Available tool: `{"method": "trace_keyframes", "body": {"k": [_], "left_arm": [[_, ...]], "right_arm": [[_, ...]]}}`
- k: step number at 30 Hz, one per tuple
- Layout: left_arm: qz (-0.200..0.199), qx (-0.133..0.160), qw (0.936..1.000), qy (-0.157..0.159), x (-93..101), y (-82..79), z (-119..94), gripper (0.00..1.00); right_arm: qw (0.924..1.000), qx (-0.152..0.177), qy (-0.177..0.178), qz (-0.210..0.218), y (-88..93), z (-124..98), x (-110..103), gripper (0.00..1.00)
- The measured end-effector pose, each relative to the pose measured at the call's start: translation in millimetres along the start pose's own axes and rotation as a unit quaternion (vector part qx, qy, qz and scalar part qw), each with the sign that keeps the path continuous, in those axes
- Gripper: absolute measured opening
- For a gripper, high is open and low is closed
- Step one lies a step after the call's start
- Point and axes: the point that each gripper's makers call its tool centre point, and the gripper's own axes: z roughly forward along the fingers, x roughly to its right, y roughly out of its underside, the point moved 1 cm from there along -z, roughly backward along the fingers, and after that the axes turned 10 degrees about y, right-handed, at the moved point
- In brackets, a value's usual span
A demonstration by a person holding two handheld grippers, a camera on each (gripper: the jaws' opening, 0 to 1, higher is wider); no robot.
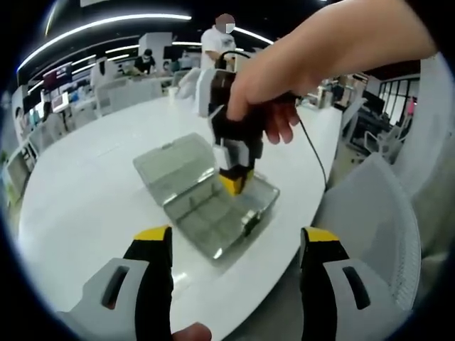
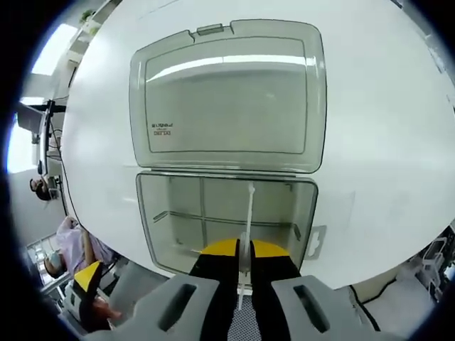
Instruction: Insert the divider into the dual guide fixture by aligning both edges with the guide slots and pushing it downward to the bottom, including one-sided entry, uneven engagement, binding, and posture correction.
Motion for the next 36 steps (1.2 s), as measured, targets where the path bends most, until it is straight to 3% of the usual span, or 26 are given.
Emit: {"method": "trace_keyframes", "body": {"k": [8, 13, 16, 36], "left_arm": [[0.000, 0.000, 1.0000, 0.000, -0.4, -0.4, 1, 0.72], [0.001, 0.002, 1.0000, 0.000, 0.1, -1.8, 1, 0.72], [0.000, 0.001, 1.0000, 0.001, -0.3, -1.2, 2, 0.72], [-0.001, 0.002, 1.0000, -0.001, 1.3, -1.5, 2, 0.72]], "right_arm": [[1.0000, -0.002, -0.003, -0.003, 10.3, -7, 0, 0.00], [1.0000, -0.001, -0.005, -0.005, -1.2, -4, 0, 0.00], [0.9999, 0.002, 0.003, -0.012, 6.4, -6, 3, 0.00], [1.0000, 0.002, -0.005, -0.002, -5.6, 3, 4, 0.00]]}}
